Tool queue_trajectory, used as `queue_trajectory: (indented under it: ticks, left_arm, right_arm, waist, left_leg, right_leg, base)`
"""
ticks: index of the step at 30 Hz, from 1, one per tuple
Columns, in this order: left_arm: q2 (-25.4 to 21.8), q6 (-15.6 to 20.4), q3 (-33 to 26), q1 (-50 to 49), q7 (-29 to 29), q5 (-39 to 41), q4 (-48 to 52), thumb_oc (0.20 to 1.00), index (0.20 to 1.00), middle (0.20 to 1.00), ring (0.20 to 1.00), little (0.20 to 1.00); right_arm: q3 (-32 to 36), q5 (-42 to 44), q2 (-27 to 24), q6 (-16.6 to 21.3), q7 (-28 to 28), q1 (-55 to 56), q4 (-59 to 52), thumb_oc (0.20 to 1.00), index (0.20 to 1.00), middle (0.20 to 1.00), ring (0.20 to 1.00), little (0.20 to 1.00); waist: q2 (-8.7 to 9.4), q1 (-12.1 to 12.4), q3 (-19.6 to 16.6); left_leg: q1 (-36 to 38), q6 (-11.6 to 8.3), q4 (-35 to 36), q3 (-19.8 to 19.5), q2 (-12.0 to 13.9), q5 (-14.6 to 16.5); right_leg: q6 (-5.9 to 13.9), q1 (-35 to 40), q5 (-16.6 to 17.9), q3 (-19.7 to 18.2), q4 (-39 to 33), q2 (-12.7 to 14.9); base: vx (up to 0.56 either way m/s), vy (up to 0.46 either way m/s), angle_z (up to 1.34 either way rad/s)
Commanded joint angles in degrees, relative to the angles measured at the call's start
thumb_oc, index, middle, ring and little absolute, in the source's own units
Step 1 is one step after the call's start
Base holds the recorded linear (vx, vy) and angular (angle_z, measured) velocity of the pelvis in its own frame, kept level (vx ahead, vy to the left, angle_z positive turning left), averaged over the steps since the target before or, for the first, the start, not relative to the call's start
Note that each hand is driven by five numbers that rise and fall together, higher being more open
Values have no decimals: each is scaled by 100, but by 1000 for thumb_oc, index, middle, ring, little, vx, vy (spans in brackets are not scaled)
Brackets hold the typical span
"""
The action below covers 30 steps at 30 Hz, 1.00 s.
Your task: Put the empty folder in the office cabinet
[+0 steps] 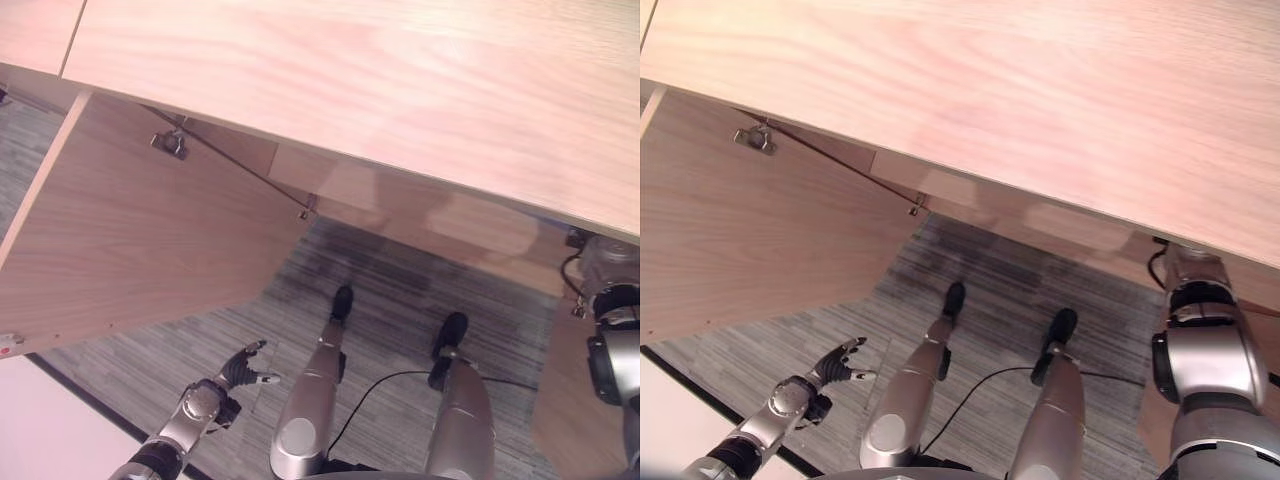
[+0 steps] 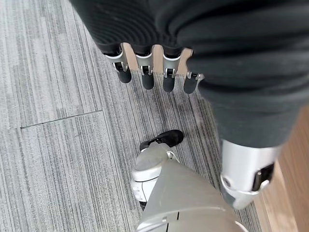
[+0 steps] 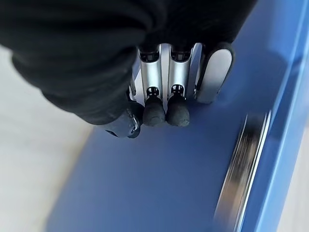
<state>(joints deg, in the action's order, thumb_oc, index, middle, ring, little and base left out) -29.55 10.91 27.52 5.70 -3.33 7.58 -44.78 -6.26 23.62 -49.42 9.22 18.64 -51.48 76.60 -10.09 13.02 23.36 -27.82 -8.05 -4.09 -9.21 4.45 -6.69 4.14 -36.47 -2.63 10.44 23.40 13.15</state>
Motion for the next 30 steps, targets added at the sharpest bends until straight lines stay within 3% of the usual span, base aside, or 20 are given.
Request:
queue_trajectory:
  ticks: [1, 3, 8, 15, 19, 25, 27, 29, 30]
  left_arm:
    - [-291, 17, 80, -316, -28, 43, -67, 1000, 1000, 1000, 1000, 1000]
    - [-388, 26, 104, -326, -94, 25, -39, 1000, 1000, 1000, 1000, 1000]
    - [-500, 45, 133, -338, -207, -6, -58, 1000, 1000, 1000, 1000, 1000]
    - [-512, 59, 117, -349, -252, 17, -142, 1000, 1000, 1000, 1000, 1000]
    - [-441, 50, 85, -311, -213, 21, -334, 1000, 1000, 1000, 1000, 1000]
    - [-236, 32, -67, -298, -105, -48, -638, 1000, 1000, 1000, 1000, 1000]
    - [11, 4, -391, -323, 2, -111, -798, 1000, 1000, 1000, 1000, 1000]
    - [64, -8, -469, -320, 37, -153, -860, 1000, 1000, 1000, 1000, 1000]
    - [265, -23, -698, -280, 119, -278, -1000, 1000, 1000, 1000, 1000, 1000]
  right_arm:
    - [-96, 125, -300, -207, -50, 239, 336, 200, 200, 200, 200, 200]
    - [-285, 57, -707, -216, -57, -122, 350, 200, 200, 200, 200, 200]
    - [-771, -107, -1176, -221, -109, -800, 296, 200, 200, 200, 200, 200]
    - [-1425, -178, -1357, -189, -128, -1705, 182, 200, 200, 200, 200, 200]
    - [-1484, 132, -1140, -59, -155, -1936, -27, 200, 200, 200, 200, 200]
    - [-1033, 647, -485, 355, -91, -1411, -1009, 200, 200, 200, 200, 200]
    - [-254, 495, 60, 803, 96, -42, -2908, 200, 200, 200, 200, 200]
    - [30, 331, 219, 882, 164, 512, -3516, 200, 200, 200, 200, 200]
    - [436, 60, 610, 1081, 121, 1531, -4552, 200, 200, 200, 200, 200]
  waist:
    - [-185, -18, 343]
    - [-153, 4, 317]
    - [-96, 29, 260]
    - [-72, 42, 213]
    - [-56, 37, 209]
    - [15, -48, 247]
    - [96, -202, 313]
    - [138, -221, 306]
    - [188, -359, 350]
  left_leg:
    - [-105, 92, 531, -200, 11, -160]
    - [-106, 79, 532, -195, 9, -166]
    - [-110, 55, 541, -176, 11, -176]
    - [-112, 37, 558, -141, 20, -199]
    - [-95, 28, 562, -122, 48, -206]
    - [-57, 32, 608, -97, 96, -212]
    - [-41, 47, 626, -92, 124, -207]
    - [-31, 52, 632, -102, 124, -207]
    - [-19, 64, 642, -111, 138, -202]
  right_leg:
    - [447, 294, -755, 3, 445, 169]
    - [453, 292, -736, 5, 434, 172]
    - [457, 305, -714, -19, 403, 163]
    - [452, 294, -682, -67, 376, 143]
    - [449, 320, -664, -86, 350, 117]
    - [448, 371, -617, -88, 251, 59]
    - [446, 379, -594, -93, 219, 17]
    - [445, 386, -588, -90, 206, 13]
    - [442, 391, -582, -92, 192, 1]
  base:
    - [-6, -2, -3]
    - [-17, -6, -6]
    - [-5, -1, -3]
    - [-4, 1, -1]
    - [0, 0, 0]
    - [-4, 6, -4]
    - [-1, 21, -6]
    - [6, -4, -5]
    - [0, 0, 0]
